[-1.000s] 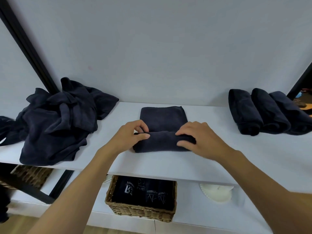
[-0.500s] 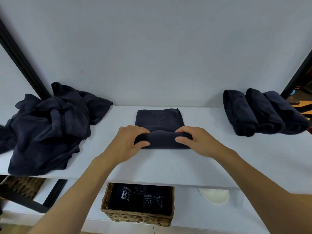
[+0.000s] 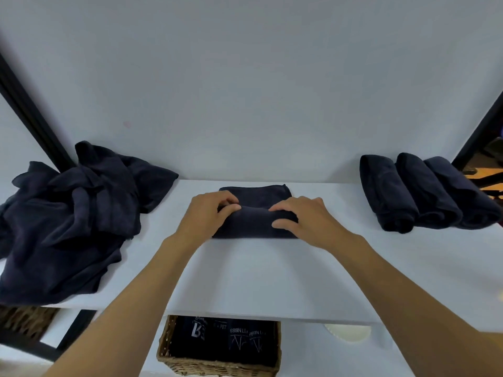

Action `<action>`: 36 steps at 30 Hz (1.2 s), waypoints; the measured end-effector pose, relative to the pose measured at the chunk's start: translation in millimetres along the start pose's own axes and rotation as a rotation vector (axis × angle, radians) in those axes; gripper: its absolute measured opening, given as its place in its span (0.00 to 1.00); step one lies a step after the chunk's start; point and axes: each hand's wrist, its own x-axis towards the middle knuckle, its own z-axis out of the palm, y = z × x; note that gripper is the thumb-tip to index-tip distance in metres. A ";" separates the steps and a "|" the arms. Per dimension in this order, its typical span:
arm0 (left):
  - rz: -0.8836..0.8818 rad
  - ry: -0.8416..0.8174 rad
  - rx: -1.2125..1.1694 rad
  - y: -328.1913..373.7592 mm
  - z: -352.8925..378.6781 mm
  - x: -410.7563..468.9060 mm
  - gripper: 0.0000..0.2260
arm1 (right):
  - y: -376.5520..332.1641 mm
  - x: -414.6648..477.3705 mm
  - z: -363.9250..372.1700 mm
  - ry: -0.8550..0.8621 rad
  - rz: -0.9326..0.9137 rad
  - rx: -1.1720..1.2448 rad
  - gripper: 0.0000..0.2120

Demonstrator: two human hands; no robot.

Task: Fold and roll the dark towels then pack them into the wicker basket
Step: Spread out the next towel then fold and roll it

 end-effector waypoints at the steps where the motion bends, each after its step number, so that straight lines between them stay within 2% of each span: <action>1: 0.129 0.103 0.130 -0.9 2.4 -3.6 0.09 | 1.6 7.9 -2.0 -0.032 0.021 0.018 0.13; 3: 0.346 0.192 0.309 -7.2 11.7 -12.8 0.14 | 4.2 21.4 -5.0 -0.110 0.086 0.065 0.12; 4: 0.396 0.187 0.347 -10.9 16.5 -15.8 0.17 | 5.3 26.8 -6.4 -0.139 0.115 0.083 0.12; 7: 0.358 0.094 0.368 -17.5 22.2 -13.2 0.21 | 0.7 39.8 -9.4 -0.167 0.134 0.037 0.12; 8: 0.325 0.064 0.365 -17.8 21.2 -8.5 0.23 | -3.0 40.9 -8.9 -0.119 0.099 -0.002 0.11; 10: 0.254 -0.002 0.331 -16.1 18.5 2.6 0.24 | -8.3 35.1 -4.2 0.085 -0.031 -0.092 0.10; 12: 0.209 -0.050 0.272 -17.4 19.2 12.6 0.18 | -8.9 22.2 4.8 0.188 -0.143 -0.124 0.11; 14: 0.172 -0.102 0.209 -18.2 18.2 21.1 0.11 | -6.8 13.8 10.1 0.117 -0.132 -0.117 0.19; 16: 0.140 -0.125 0.250 -16.6 18.2 29.7 0.13 | -2.2 19.3 8.5 0.039 -0.074 -0.075 0.23; 18: 0.172 -0.047 0.353 -15.4 19.0 34.8 0.16 | 1.5 34.0 0.5 -0.018 -0.024 0.039 0.21; 21: 0.346 0.082 0.383 -15.8 21.6 23.4 0.22 | 8.7 56.1 -12.8 -0.112 0.083 0.273 0.14; 23: 0.378 0.064 0.404 -22.0 27.4 20.2 0.23 | 13.8 67.0 -17.3 -0.165 0.146 0.413 0.11; 25: 0.316 -0.008 0.356 -23.4 25.9 31.4 0.20 | 15.8 76.5 -17.9 -0.180 0.177 0.460 0.08; 27: 0.237 -0.101 0.278 -21.2 18.1 49.4 0.18 | 15.9 82.5 -15.2 -0.051 0.167 0.374 0.06; 29: 0.138 -0.224 0.175 -20.9 10.2 66.5 0.16 | 16.1 81.1 -10.5 0.144 0.027 0.125 0.07; 30: 0.084 -0.281 0.123 -21.9 6.4 73.6 0.15 | 14.6 78.7 -7.5 0.178 -0.061 -0.024 0.10; 31: 0.035 -0.340 0.077 -25.1 4.5 80.3 0.13 | 12.2 76.1 -3.6 0.163 -0.125 -0.157 0.15; 33: -0.017 -0.443 0.014 -29.3 2.9 91.8 0.10 | 12.3 76.5 1.2 0.104 -0.135 -0.294 0.21; 35: -0.044 -0.473 0.025 -29.3 2.1 101.9 0.10 | 15.2 85.5 0.4 0.056 -0.094 -0.245 0.21; 36: -0.053 -0.427 0.061 -29.7 2.2 105.5 0.12 | 15.8 91.2 -2.3 0.019 -0.069 -0.181 0.20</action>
